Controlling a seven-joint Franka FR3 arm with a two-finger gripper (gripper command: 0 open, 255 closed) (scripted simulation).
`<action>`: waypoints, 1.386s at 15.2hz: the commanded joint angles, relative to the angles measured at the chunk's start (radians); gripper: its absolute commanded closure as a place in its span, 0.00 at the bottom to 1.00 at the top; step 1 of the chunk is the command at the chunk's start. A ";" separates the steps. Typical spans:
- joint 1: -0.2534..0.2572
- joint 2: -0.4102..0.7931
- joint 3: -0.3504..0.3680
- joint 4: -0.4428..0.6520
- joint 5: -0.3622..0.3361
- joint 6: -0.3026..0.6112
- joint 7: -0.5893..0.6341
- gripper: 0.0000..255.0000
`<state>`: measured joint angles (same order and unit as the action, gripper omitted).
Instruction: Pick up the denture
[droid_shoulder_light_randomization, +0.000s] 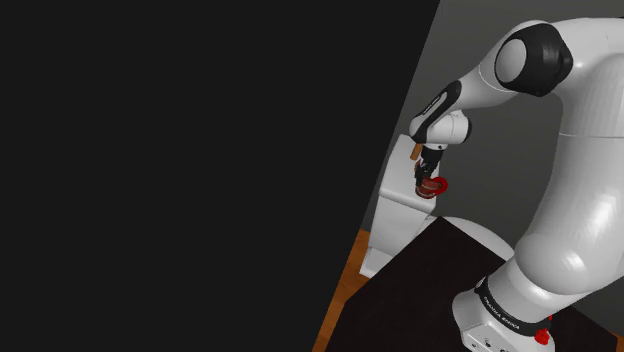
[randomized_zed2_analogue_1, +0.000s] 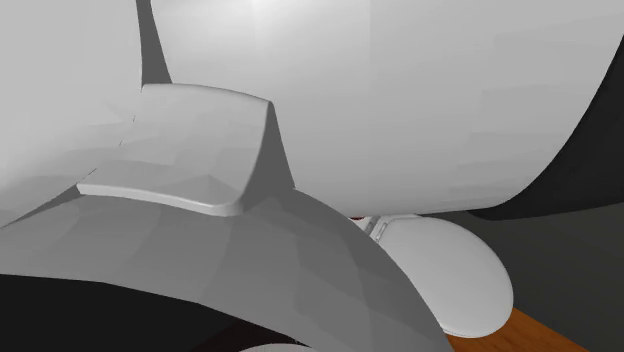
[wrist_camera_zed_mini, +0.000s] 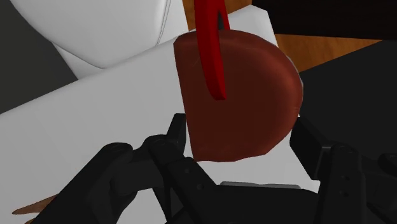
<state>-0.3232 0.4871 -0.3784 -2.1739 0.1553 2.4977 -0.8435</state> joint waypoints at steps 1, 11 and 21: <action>-0.001 0.003 0.001 0.001 0.002 0.002 0.000 1.00; 0.007 -0.023 -0.009 -0.004 -0.011 -0.018 0.006 1.00; 0.039 -0.141 -0.051 -0.010 -0.072 -0.124 0.040 1.00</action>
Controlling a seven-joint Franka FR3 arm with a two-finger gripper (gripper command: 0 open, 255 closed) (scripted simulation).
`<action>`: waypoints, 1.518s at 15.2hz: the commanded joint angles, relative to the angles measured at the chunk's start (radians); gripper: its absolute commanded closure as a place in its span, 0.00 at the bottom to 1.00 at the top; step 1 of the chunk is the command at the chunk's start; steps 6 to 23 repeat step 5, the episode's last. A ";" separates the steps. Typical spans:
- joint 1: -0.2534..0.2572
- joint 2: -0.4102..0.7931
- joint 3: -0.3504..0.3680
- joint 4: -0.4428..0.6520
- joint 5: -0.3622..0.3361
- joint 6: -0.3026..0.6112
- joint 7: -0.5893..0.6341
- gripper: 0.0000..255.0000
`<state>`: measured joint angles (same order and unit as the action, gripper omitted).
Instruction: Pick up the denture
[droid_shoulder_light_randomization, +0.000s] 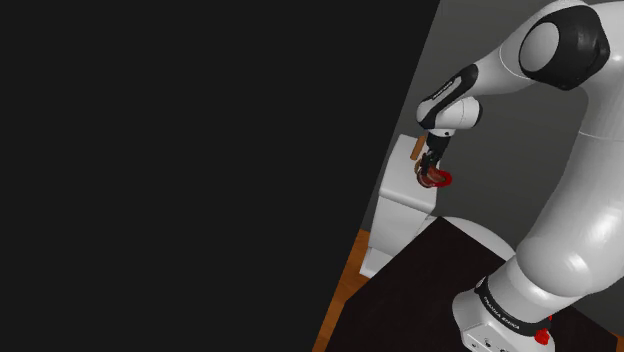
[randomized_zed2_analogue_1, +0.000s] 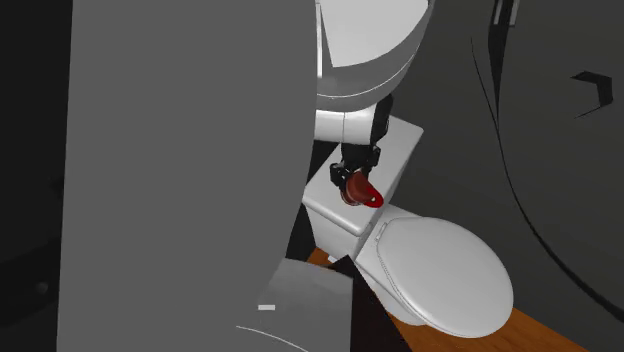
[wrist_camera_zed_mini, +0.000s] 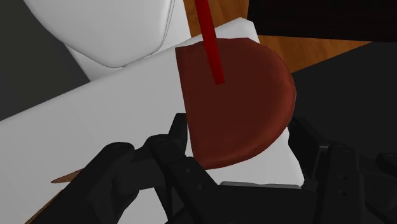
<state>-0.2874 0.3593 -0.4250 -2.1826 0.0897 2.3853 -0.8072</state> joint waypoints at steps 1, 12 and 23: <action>0.006 -0.024 -0.008 0.000 -0.013 -0.022 0.007 1.00; 0.011 -0.048 -0.014 0.002 -0.026 -0.047 0.014 1.00; 0.011 -0.048 -0.014 0.002 -0.026 -0.047 0.014 1.00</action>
